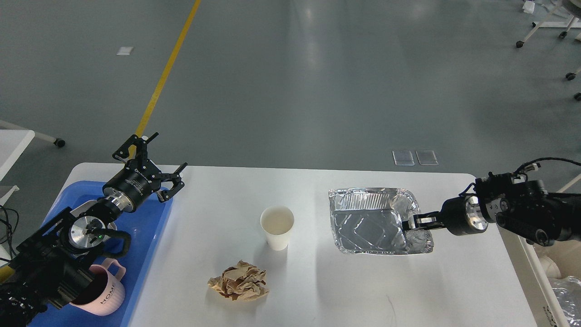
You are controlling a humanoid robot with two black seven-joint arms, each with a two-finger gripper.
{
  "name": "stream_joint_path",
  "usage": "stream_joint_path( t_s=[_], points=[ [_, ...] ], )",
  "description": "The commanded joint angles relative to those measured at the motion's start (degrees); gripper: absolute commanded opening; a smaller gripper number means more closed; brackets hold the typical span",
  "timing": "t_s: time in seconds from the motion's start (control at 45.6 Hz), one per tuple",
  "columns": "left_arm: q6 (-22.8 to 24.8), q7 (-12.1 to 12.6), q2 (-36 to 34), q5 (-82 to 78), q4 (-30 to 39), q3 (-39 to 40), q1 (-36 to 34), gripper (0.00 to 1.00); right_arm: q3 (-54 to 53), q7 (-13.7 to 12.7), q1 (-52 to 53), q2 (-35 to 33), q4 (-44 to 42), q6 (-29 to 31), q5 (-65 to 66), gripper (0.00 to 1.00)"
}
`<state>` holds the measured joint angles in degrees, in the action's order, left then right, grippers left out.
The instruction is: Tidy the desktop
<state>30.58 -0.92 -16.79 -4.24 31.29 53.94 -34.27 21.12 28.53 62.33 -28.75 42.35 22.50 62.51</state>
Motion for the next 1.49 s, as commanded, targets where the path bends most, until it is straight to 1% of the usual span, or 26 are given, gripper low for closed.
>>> stream_joint_path(
  t_s=[0.0,0.176,0.285,0.527,0.614,0.702,0.746,0.834,0.943,1.031,1.097,1.185,1.272,1.36,1.47],
  points=[
    [-2.5,-0.1,-0.3,-3.3,0.0,0.2,-0.2,0.97,0.0,-1.5,1.8,1.0,0.1,2.5,-1.2,0.0],
    [-4.4,-0.1,-0.4,-5.0,0.0,-0.1,-1.5,0.97,0.0,-1.9,2.4,1.9,2.1,3.0,-1.4,0.0],
    [-4.4,-0.1,-0.6,-6.7,0.0,-0.1,-2.0,0.97,0.0,-3.0,2.4,2.8,1.9,3.0,-3.4,0.0],
    [-4.7,-0.1,-4.4,-7.7,-0.1,0.1,-2.3,0.97,0.1,-3.0,2.4,3.9,1.7,2.4,-4.9,0.0],
    [-6.3,-0.2,-4.8,-7.7,-0.1,-0.1,-2.2,0.97,0.0,-3.0,2.4,4.1,1.7,2.1,-5.0,0.0],
    [-10.4,-0.3,-4.7,-7.8,-0.1,-0.1,-2.2,0.97,0.1,-3.0,2.4,4.5,1.7,1.9,-5.0,0.0],
    [-12.7,-0.8,-4.7,-8.2,-0.1,-0.1,-2.3,0.97,0.0,-3.0,2.4,4.5,1.7,1.8,-5.0,0.0],
    [-15.1,-1.6,-4.2,-9.4,0.0,-0.1,-2.6,0.97,0.0,-3.0,2.4,4.5,1.6,1.8,-5.0,0.0],
    [-15.4,-1.6,-3.9,-10.5,0.9,-0.2,-2.6,0.97,0.0,-3.0,2.4,4.5,1.6,1.7,-5.1,0.0],
    [-14.7,-1.6,-3.9,-12.5,2.0,-0.8,-2.4,0.97,0.0,-3.0,2.4,4.5,1.6,1.6,-5.1,0.0],
    [-14.7,-1.6,-4.2,-15.4,5.2,-3.7,-2.5,0.97,0.0,-3.0,2.4,4.4,1.6,1.5,-5.1,0.0],
    [-15.9,-1.6,-6.7,-20.9,12.7,-9.4,-2.4,0.97,0.0,-3.0,2.5,4.1,1.6,0.9,-5.1,0.0],
    [-18.2,-1.6,-11.9,-27.2,19.1,-13.7,-1.9,0.97,-0.1,-3.0,2.6,4.1,1.7,0.7,-5.1,0.0],
    [-18.7,-1.2,-17.8,-29.3,25.0,-19.7,-1.9,0.97,-0.2,-3.0,2.8,4.3,1.6,0.6,-5.1,0.0],
    [-18.7,-1.2,-28.8,-29.3,33.6,-26.0,-1.8,0.97,-0.2,-3.0,3.2,4.5,1.6,0.5,-5.1,0.0]
  ],
)
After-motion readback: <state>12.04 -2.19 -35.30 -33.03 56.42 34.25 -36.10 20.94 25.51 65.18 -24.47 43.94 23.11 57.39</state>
